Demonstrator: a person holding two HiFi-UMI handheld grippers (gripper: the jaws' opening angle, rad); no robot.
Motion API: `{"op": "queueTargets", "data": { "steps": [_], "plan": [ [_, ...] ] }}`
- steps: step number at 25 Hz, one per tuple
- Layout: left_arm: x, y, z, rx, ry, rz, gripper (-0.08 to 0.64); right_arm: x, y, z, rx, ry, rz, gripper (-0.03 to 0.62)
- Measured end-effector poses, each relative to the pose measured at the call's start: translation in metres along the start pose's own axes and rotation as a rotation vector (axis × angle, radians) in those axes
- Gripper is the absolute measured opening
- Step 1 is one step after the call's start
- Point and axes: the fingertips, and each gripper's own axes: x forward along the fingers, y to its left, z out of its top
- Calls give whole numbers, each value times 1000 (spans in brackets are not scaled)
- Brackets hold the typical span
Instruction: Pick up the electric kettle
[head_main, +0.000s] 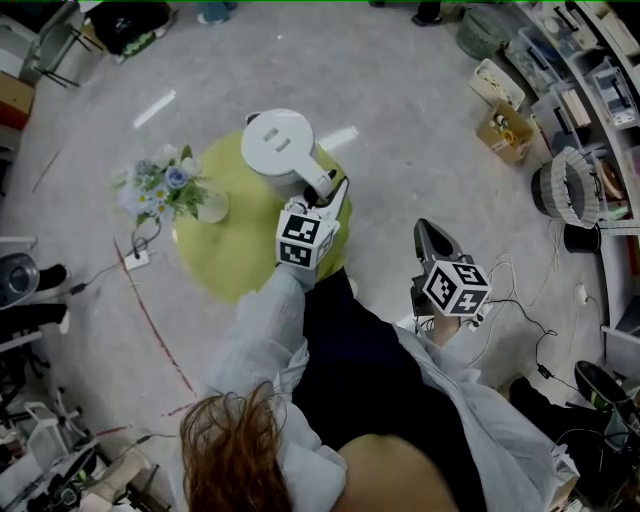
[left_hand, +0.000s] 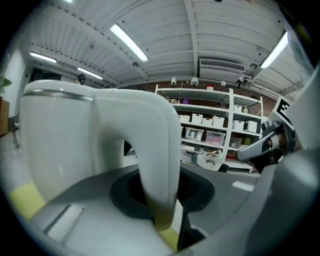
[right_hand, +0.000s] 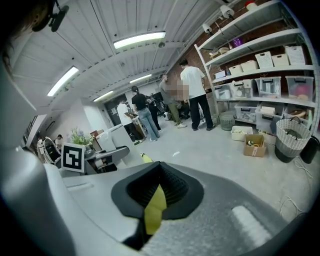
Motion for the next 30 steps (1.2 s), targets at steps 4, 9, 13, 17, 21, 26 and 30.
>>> {"op": "queueTargets", "data": {
  "steps": [4, 9, 13, 17, 21, 26, 30],
  "plan": [
    [-5, -2, -1, 18, 23, -35, 104, -2, -2, 1, 0, -5, -3, 2],
    [-10, -1, -1, 40, 50, -92, 110, -3, -2, -3, 2, -2, -5, 2],
    [-12, 3, 5, 49, 51, -115, 115, -4, -4, -5, 6, 2, -7, 2],
    [-13, 5, 10, 65, 57, -131, 121, -3, -5, -8, 11, 5, -7, 2],
    [-20, 2, 18, 96, 73, -159, 121, -1, -2, -9, 13, 5, 4, 2],
    [-30, -7, 28, 163, 85, -176, 121, 2, 7, -4, 9, -12, 26, 2],
    [-36, -12, 31, 134, 80, -180, 123, 1, 10, 0, 3, -31, 42, 2]
  ]
}}
